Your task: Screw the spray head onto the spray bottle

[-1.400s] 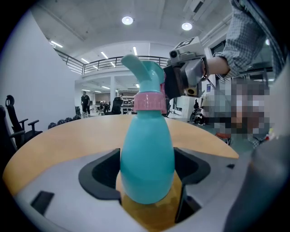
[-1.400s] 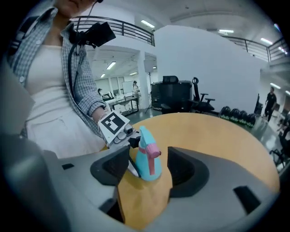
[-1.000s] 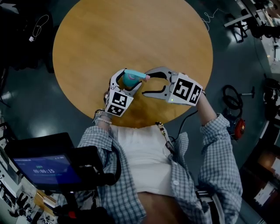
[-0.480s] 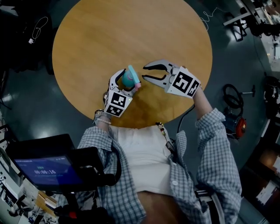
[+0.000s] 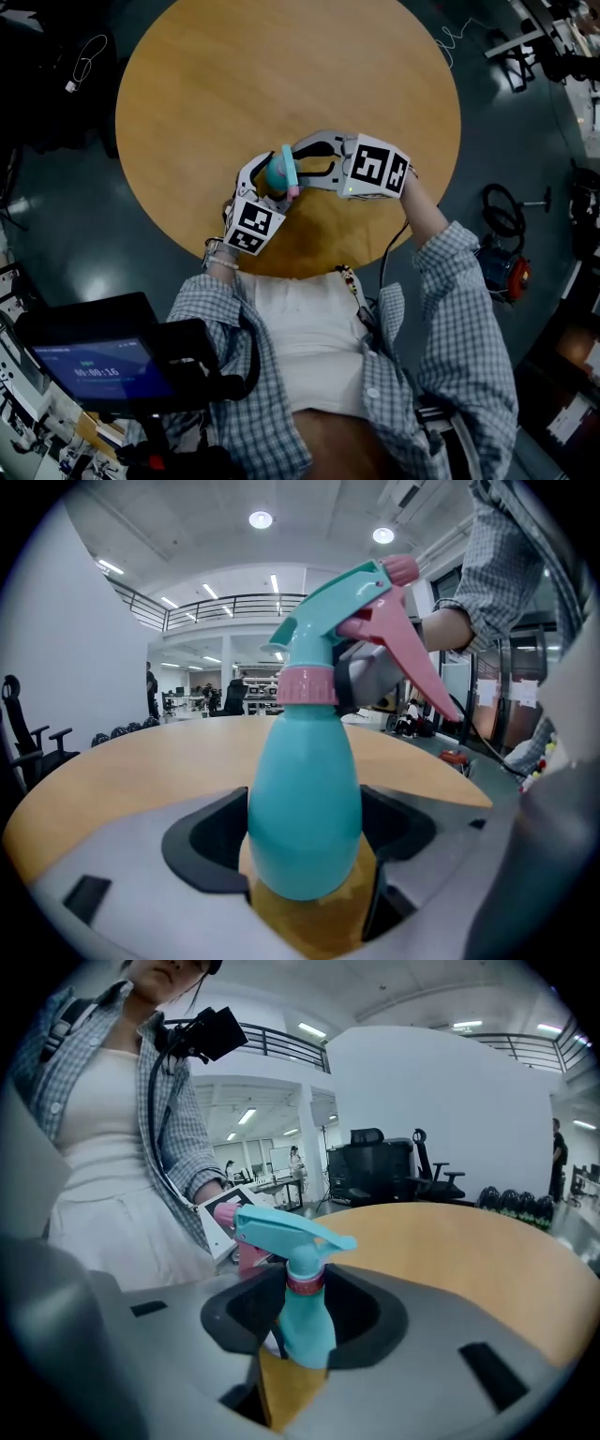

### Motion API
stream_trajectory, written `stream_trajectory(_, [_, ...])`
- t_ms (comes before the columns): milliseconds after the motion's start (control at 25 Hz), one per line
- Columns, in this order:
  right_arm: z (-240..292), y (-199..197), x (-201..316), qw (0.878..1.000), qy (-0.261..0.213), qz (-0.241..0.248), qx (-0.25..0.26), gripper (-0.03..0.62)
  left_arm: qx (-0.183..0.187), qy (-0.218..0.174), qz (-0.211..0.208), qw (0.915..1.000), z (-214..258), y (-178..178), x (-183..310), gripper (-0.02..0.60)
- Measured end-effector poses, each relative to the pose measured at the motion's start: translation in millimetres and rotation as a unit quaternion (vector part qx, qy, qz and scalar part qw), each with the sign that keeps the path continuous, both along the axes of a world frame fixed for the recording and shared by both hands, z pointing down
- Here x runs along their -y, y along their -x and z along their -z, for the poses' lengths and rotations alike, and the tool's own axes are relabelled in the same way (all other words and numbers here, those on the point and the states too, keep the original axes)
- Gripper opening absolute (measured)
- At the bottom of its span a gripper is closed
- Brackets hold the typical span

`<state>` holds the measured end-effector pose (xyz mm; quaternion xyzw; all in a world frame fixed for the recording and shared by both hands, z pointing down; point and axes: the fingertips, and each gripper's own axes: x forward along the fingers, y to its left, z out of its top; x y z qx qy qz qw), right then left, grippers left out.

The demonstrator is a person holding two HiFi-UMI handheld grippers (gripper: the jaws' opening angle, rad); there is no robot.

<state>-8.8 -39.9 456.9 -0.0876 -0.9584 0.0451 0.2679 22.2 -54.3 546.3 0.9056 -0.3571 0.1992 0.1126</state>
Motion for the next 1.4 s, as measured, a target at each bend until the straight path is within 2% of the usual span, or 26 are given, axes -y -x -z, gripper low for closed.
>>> stream_trajectory(80, [1, 1, 0, 1.000, -0.010, -0.002, 0.009, 0.123, 0.001, 0.000, 0.000, 1.0000, 0, 0, -1, 0.364])
stream_trajectory(160, [2, 1, 0, 0.999, -0.017, -0.027, 0.018, 0.121, 0.002, 0.000, 0.002, 1.0000, 1, 0, 0, 0.364])
stream_trajectory(240, [3, 1, 1, 0.996, -0.032, -0.079, 0.028, 0.121, 0.001, 0.001, 0.008, 1.0000, 1, 1, 0, 0.364])
stream_trajectory(320, [4, 1, 1, 0.987, -0.055, -0.149, 0.035, 0.121, 0.002, 0.000, 0.012, 0.9999, 2, 1, 0, 0.364])
stream_trajectory(400, [5, 0, 3, 0.969, -0.066, -0.236, 0.044, 0.121, 0.003, -0.001, 0.017, 0.9999, 2, 2, 0, 0.364])
stream_trajectory(520, [4, -2, 7, 0.923, -0.056, -0.375, 0.064, 0.121, 0.002, -0.002, 0.024, 0.9997, 2, 4, 1, 0.364])
stream_trajectory(600, [4, -4, 7, 0.897, -0.054, -0.433, 0.073, 0.121, 0.003, -0.002, 0.025, 0.9997, 2, 4, 2, 0.364])
stream_trajectory(640, [3, -3, 7, 0.892, -0.054, -0.443, 0.074, 0.121, 0.003, -0.002, 0.025, 0.9997, 2, 4, 2, 0.364])
stream_trajectory(680, [3, -3, 6, 0.894, -0.053, -0.438, 0.075, 0.121, 0.002, -0.002, 0.025, 0.9997, 2, 4, 2, 0.364])
stream_trajectory(760, [1, -3, 2, 0.918, -0.050, -0.388, 0.069, 0.131, 0.002, -0.001, 0.020, 0.9998, 2, 3, 3, 0.364])
stream_trajectory(880, [2, -16, 0, 0.958, -0.039, -0.283, 0.039, 0.254, 0.003, -0.001, 0.012, 0.9999, 2, 2, 3, 0.364])
stream_trajectory(960, [7, -27, 2, 0.977, -0.017, -0.211, 0.021, 0.261, 0.004, -0.002, 0.008, 1.0000, 1, 2, 3, 0.364])
stream_trajectory(1040, [17, -26, 3, 0.992, -0.020, -0.127, 0.007, 0.259, 0.004, -0.001, 0.006, 1.0000, 1, 2, 3, 0.364])
stream_trajectory(1120, [23, -21, 9, 0.996, -0.072, -0.052, -0.022, 0.261, 0.005, -0.001, 0.003, 1.0000, 1, 1, 2, 0.364])
stream_trajectory(1240, [24, -12, 18, 0.982, -0.161, 0.047, -0.087, 0.259, 0.006, -0.002, 0.000, 1.0000, 1, 0, 1, 0.364])
stream_trajectory(1320, [22, -6, 12, 0.972, -0.174, 0.112, -0.114, 0.259, 0.006, -0.002, 0.000, 1.0000, 0, 0, 1, 0.364])
stream_trajectory(1400, [15, -3, 3, 0.964, -0.167, 0.160, -0.133, 0.258, 0.006, -0.002, -0.001, 1.0000, 0, -1, 0, 0.364])
